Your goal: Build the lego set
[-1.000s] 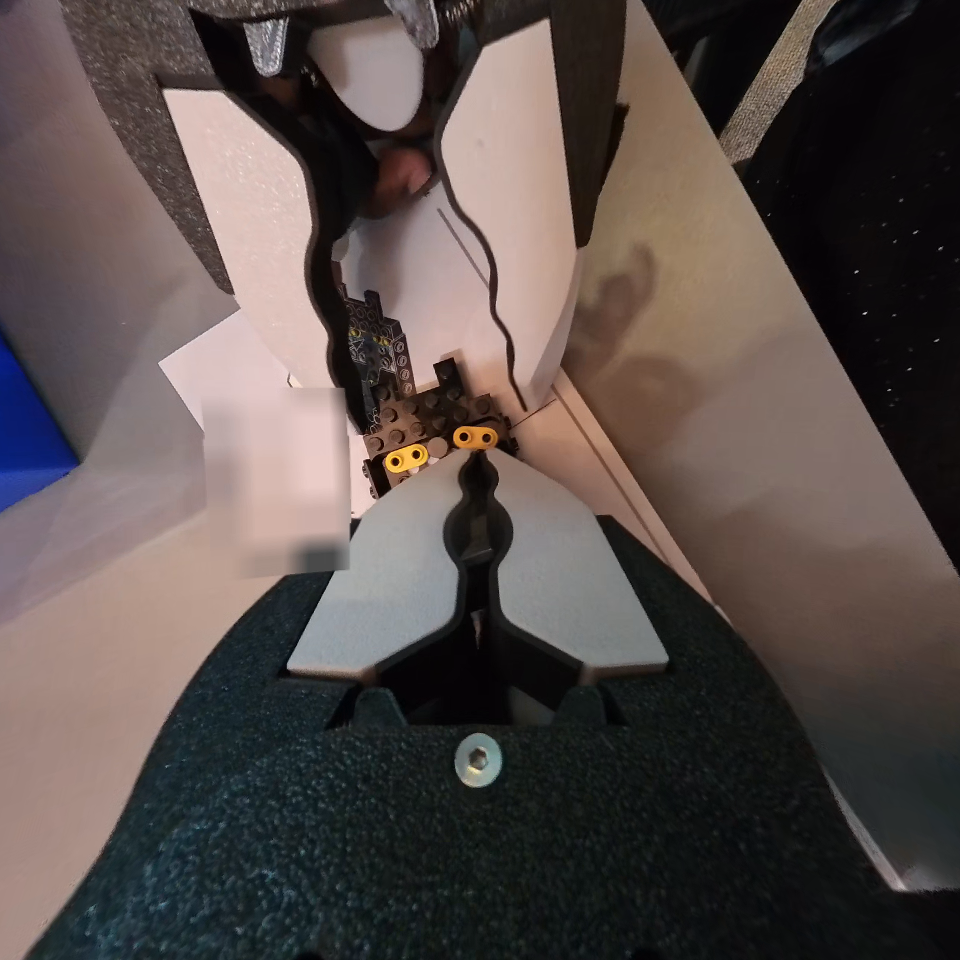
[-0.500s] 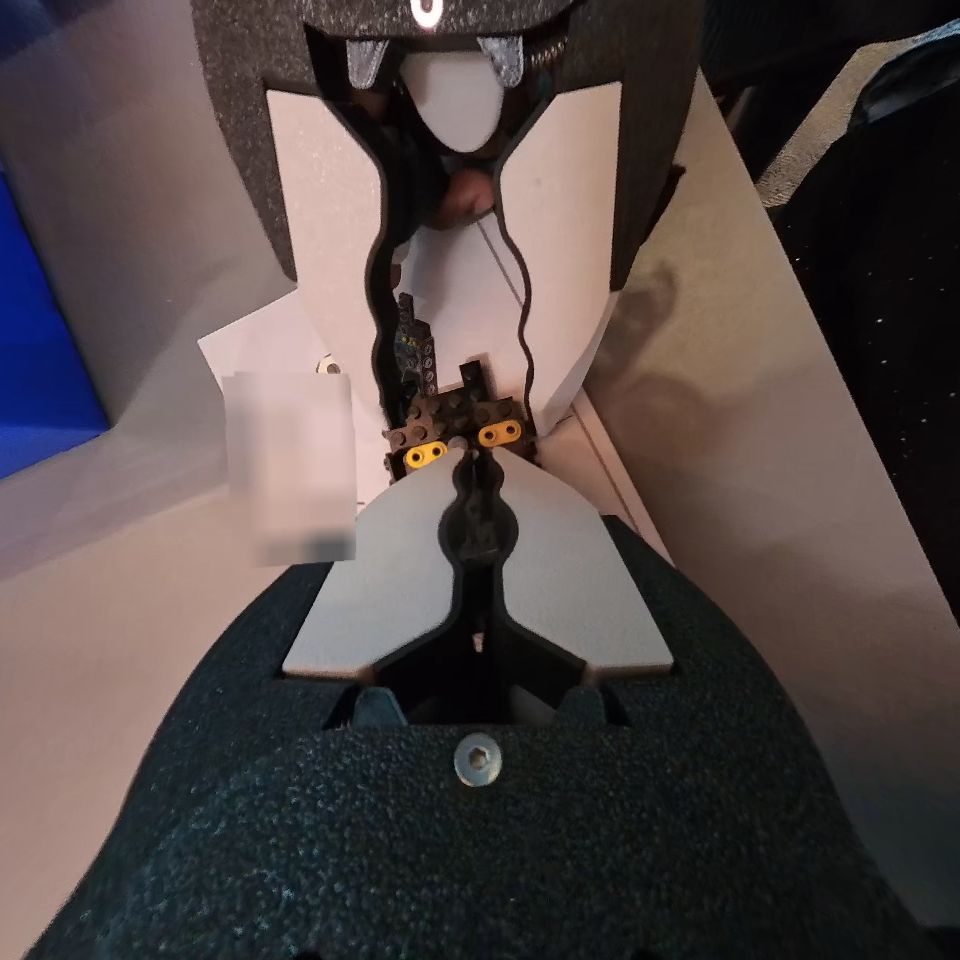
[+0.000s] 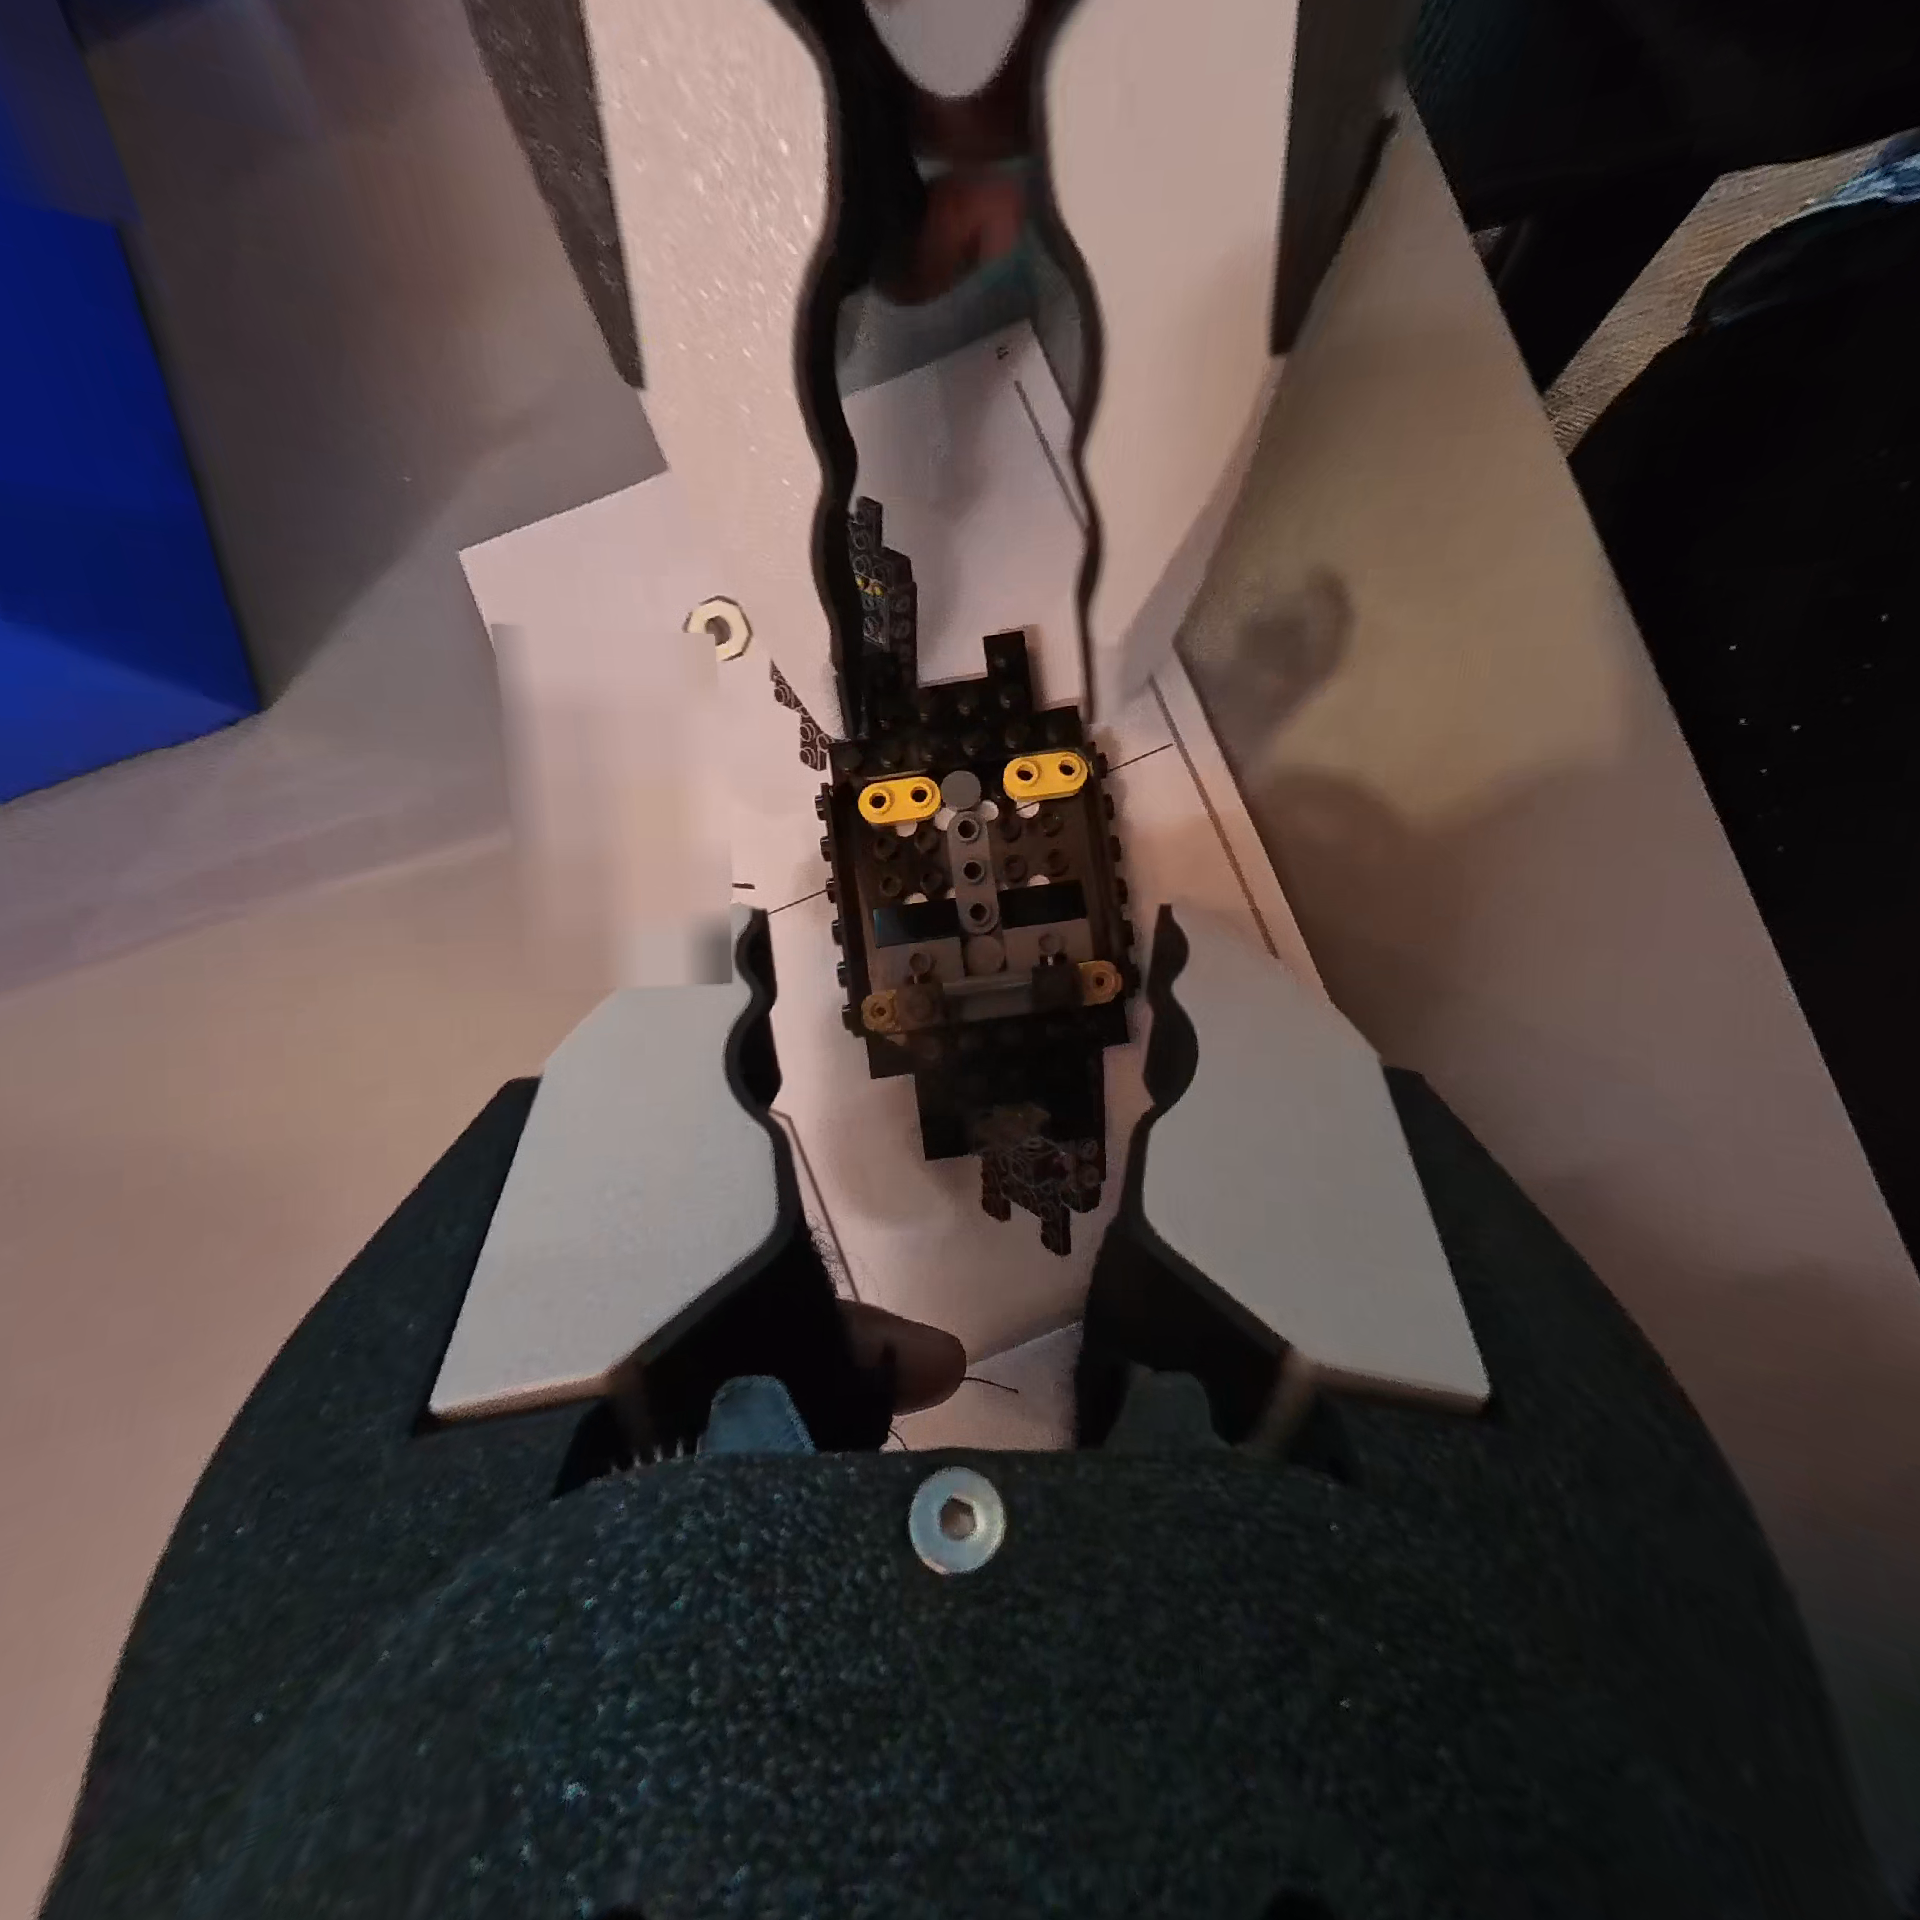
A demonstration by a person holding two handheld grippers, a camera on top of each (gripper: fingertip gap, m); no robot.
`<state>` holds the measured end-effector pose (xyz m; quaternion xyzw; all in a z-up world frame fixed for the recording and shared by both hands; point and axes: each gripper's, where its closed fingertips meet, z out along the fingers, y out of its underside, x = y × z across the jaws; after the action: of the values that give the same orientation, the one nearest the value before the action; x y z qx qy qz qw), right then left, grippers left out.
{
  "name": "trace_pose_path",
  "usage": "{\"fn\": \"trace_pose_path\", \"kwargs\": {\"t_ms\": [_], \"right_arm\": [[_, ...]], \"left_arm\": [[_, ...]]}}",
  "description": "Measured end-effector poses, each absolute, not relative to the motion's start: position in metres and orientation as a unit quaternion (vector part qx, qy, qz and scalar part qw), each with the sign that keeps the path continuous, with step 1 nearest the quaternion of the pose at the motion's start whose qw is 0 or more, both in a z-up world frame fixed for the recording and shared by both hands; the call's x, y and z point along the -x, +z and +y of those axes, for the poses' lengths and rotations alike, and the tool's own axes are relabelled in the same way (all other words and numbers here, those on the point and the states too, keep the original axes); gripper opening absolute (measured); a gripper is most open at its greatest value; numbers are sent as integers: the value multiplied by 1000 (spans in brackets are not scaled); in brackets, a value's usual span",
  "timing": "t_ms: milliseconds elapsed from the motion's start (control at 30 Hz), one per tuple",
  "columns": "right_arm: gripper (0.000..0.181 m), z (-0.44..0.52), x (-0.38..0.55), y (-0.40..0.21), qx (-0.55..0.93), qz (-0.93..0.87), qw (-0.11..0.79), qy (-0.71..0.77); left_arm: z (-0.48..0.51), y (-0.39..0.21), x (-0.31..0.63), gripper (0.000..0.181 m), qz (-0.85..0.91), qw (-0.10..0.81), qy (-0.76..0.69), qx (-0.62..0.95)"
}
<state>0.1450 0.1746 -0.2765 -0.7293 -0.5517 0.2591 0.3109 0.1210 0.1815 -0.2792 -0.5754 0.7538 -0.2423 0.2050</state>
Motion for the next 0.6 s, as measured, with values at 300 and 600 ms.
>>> {"fn": "trace_pose_path", "kwargs": {"t_ms": [300,600], "right_arm": [[13,170,-137,-272,708,-604,264,255],[9,169,-138,-284,723,-623,202,218]], "left_arm": [[177,-289,-124,68,763,199,-241,566],[173,-289,-123,63,761,202,-260,559]]}}
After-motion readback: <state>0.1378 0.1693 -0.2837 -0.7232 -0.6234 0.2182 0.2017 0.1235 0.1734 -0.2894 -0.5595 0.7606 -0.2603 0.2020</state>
